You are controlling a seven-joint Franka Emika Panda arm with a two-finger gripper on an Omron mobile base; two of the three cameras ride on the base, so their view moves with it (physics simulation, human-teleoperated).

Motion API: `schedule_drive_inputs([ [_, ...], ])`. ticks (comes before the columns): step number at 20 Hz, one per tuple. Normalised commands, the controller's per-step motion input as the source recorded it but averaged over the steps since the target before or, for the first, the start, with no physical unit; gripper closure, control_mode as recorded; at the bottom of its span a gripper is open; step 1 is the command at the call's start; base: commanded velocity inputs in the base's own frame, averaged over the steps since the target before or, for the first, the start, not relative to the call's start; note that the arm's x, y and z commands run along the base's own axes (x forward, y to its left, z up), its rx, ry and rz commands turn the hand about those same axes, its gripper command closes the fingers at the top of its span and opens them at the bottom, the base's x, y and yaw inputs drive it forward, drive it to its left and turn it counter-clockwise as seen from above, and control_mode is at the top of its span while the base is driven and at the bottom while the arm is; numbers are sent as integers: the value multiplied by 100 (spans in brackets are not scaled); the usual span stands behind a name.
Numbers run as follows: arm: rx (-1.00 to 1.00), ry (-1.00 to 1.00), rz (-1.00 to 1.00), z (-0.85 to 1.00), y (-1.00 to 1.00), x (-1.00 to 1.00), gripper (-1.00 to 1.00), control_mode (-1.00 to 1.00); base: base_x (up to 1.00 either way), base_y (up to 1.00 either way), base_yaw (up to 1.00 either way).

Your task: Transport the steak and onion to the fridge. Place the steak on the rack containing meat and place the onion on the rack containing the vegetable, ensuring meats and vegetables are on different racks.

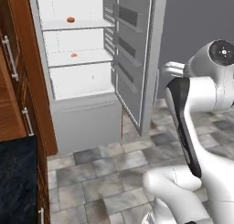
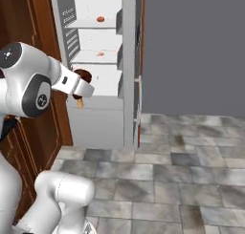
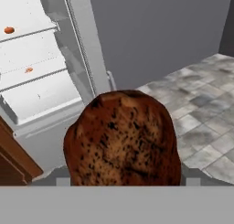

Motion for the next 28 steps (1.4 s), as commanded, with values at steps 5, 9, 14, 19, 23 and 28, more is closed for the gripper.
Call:
schedule_drive_inputs([
  [5, 0, 0, 0, 0, 0, 0, 100, 100, 86, 57, -3],
  [9, 0, 0, 0, 0, 0, 0, 100, 100, 100, 0, 22],
  [14, 0, 0, 0, 0, 0, 0, 100, 100, 100, 23, 28],
  [19, 0, 0, 0, 0, 0, 0, 100, 100, 100, -34, 30],
  [23, 0, 0, 0, 0, 0, 0, 100, 100, 100, 1, 14],
  [28, 0, 0, 0, 0, 0, 0, 100, 100, 100, 46, 0],
])
